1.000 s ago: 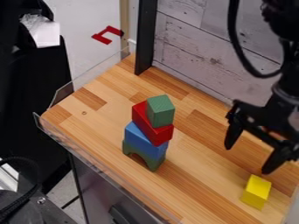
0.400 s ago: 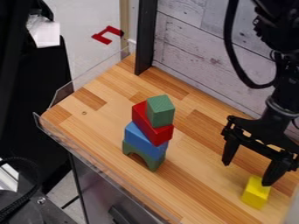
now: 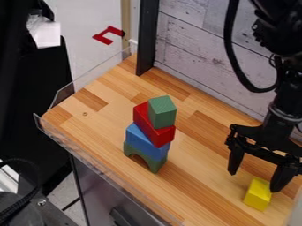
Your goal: Put the yellow cube on top of the tower
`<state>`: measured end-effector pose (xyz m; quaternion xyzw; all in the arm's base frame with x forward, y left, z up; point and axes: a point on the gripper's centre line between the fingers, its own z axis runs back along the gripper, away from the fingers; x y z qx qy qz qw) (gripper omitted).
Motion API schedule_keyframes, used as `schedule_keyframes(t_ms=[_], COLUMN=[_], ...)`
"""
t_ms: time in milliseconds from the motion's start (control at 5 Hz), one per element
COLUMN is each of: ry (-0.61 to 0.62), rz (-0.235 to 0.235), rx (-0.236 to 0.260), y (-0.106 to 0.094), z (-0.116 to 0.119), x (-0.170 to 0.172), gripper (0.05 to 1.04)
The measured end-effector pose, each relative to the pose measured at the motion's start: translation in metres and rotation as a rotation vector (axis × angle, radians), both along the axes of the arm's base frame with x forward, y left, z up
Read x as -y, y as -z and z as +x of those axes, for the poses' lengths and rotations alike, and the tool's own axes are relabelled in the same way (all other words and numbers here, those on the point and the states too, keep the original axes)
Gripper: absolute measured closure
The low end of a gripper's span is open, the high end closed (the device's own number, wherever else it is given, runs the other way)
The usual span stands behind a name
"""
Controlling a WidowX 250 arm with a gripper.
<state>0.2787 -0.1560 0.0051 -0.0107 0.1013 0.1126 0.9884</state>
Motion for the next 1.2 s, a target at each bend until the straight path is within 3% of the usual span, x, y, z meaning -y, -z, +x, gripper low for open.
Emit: schedule_keyframes(t_ms=[600, 800, 1200], ry=[-0.031, -0.003, 0.012], rz=[-0.023, 0.005, 0.006], rx=[-0.001, -0.020, -0.022], y=[0.000, 0.016, 0.019], z=[-0.001, 0.000, -0.002], x=[0.008, 0.007, 0.010], gripper=[0.084, 0.084, 0.123])
